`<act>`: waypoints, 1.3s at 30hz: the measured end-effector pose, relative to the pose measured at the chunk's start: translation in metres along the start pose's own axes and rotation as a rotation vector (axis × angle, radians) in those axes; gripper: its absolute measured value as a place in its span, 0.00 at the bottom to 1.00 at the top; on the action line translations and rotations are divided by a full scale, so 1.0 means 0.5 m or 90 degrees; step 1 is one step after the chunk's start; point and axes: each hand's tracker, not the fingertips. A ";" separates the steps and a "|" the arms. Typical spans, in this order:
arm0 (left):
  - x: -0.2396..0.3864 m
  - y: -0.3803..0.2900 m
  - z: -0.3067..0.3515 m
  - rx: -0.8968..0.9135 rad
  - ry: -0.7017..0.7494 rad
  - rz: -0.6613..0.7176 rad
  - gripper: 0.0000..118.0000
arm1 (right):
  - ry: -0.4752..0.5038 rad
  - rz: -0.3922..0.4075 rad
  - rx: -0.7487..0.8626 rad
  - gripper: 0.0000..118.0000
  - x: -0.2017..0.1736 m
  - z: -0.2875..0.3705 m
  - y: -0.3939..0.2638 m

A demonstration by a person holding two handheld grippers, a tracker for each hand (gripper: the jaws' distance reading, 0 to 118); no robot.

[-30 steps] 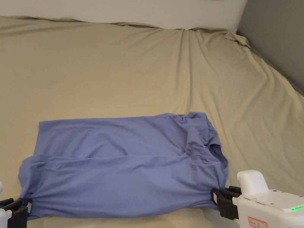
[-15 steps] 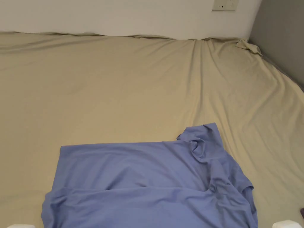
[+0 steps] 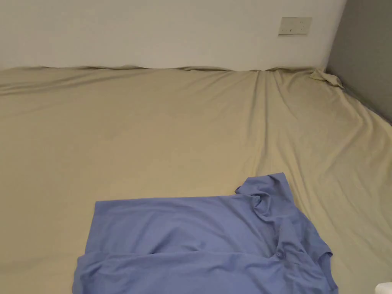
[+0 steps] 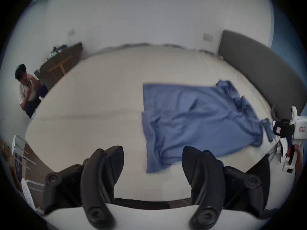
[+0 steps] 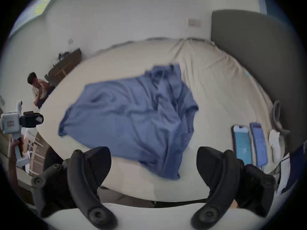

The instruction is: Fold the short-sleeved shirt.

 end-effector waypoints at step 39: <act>-0.025 0.295 -0.692 -0.168 -0.038 0.007 0.75 | -0.024 0.065 0.081 0.03 -0.031 -0.111 0.197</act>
